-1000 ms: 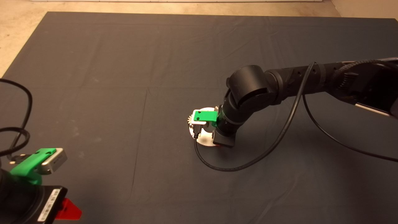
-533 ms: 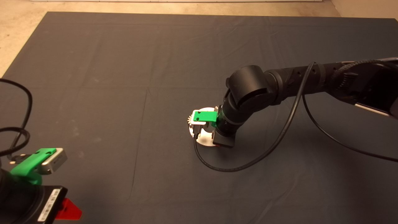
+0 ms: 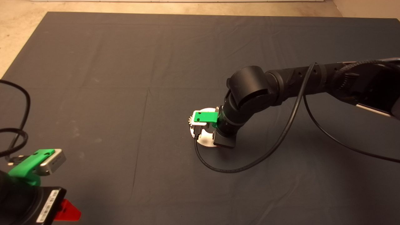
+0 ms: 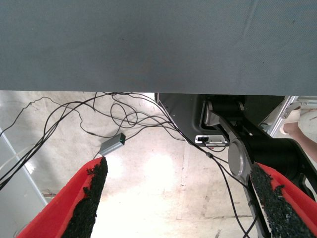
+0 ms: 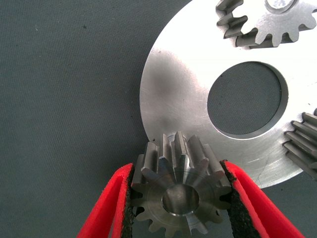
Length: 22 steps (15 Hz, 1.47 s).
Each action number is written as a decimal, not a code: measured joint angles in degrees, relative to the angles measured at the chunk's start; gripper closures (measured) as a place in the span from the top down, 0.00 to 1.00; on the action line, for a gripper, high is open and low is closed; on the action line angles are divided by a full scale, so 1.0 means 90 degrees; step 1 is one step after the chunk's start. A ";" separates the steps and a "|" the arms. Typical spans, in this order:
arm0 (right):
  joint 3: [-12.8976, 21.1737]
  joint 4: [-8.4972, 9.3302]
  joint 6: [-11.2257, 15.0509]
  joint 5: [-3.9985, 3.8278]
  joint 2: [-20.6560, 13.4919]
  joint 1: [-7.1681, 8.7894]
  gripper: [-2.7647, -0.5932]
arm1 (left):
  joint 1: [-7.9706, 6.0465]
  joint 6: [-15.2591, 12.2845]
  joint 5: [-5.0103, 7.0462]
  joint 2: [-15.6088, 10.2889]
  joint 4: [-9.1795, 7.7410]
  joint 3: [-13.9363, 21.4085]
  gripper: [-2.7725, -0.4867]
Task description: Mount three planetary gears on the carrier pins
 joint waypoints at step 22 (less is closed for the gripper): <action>0.0000 -0.0045 -0.0001 -0.0006 -0.0018 -0.0058 0.22 | 0.0000 0.0000 0.0000 -0.0039 -0.0015 0.0000 0.68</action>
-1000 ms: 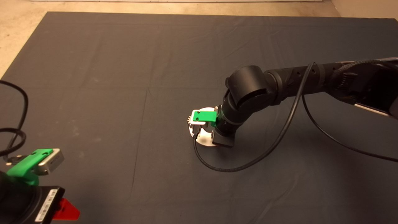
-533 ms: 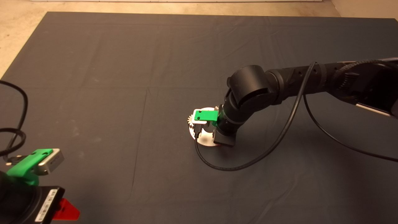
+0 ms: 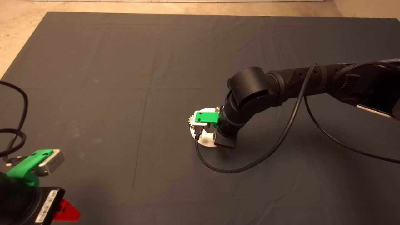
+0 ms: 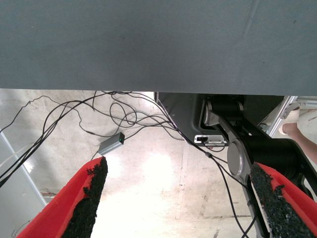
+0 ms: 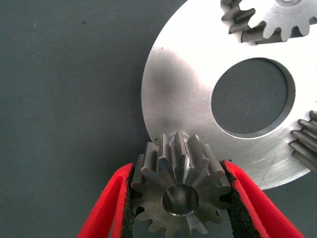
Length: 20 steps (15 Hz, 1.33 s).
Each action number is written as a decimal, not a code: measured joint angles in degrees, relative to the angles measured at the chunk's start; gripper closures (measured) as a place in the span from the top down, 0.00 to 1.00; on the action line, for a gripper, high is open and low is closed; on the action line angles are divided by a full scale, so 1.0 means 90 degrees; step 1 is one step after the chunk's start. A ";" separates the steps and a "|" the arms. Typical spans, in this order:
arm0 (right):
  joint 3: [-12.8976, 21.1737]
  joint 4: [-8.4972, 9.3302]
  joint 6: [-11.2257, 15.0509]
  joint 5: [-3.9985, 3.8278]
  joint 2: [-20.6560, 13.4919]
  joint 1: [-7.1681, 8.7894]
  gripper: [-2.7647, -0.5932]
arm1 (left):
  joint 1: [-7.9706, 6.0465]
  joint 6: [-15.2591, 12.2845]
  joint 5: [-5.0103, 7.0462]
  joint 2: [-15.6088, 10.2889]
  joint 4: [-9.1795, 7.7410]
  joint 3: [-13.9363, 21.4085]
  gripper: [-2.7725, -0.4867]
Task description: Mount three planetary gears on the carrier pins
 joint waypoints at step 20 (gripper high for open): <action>0.0000 -0.0410 -0.0003 0.0005 0.0054 -0.0095 0.22 | 0.0000 0.0000 -0.0003 0.0003 -0.0004 0.0000 0.68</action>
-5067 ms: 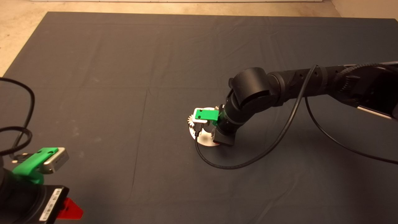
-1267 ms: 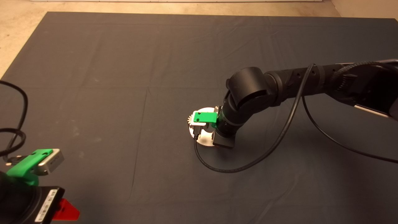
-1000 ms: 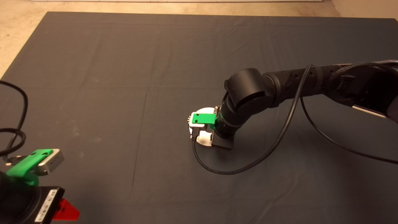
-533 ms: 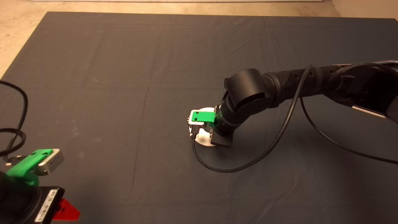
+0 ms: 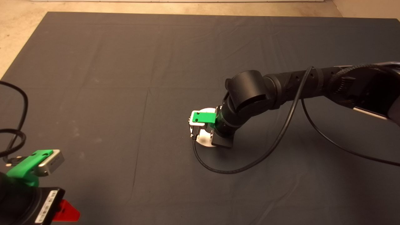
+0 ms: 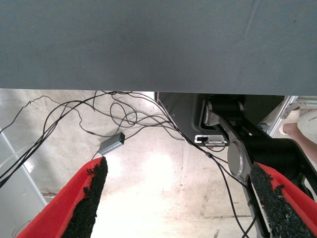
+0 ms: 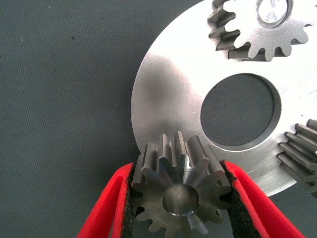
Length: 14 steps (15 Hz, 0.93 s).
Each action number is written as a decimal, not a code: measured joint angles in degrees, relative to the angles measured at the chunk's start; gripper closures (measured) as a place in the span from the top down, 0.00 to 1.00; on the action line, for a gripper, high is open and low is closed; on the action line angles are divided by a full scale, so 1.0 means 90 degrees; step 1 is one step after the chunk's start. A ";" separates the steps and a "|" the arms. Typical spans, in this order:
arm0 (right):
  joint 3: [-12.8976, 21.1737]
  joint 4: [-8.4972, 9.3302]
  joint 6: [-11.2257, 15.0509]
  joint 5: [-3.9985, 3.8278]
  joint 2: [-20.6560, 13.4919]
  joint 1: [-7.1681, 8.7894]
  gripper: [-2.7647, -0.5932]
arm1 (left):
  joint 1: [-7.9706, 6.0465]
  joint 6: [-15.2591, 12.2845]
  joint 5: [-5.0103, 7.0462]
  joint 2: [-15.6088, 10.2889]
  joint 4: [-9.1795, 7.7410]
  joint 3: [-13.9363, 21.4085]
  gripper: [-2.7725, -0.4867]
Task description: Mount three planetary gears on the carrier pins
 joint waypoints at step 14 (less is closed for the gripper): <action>0.0043 -0.0046 0.0000 0.0057 -0.0094 -0.0006 0.22 | 0.0000 0.0000 0.0003 -0.0003 0.0000 0.0000 0.68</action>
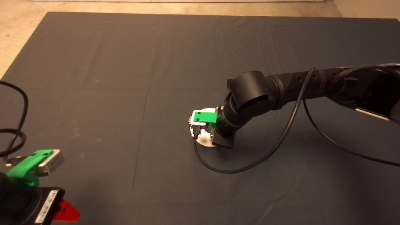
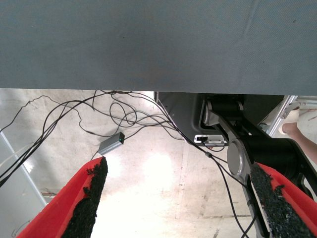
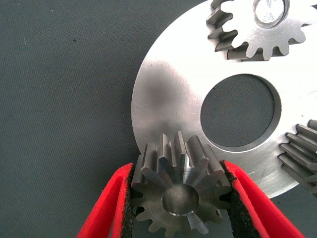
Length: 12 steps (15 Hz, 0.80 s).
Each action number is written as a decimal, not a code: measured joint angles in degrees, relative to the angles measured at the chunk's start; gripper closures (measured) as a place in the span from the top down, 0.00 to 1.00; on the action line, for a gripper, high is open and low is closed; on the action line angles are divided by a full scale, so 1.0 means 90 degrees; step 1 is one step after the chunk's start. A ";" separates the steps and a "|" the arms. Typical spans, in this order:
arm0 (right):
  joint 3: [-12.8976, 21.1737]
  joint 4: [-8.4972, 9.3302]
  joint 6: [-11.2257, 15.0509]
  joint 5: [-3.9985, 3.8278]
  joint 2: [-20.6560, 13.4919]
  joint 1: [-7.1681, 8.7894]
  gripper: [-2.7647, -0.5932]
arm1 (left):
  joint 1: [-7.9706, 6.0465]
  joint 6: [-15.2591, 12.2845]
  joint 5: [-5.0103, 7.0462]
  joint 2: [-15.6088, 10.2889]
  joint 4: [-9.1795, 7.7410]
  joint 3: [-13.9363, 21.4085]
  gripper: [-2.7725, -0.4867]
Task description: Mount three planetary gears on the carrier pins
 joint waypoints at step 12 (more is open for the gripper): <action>0.0009 0.0073 0.0000 0.0023 -0.0034 0.0003 0.22 | 0.0000 -0.0003 0.0000 0.0001 0.0000 0.0000 0.68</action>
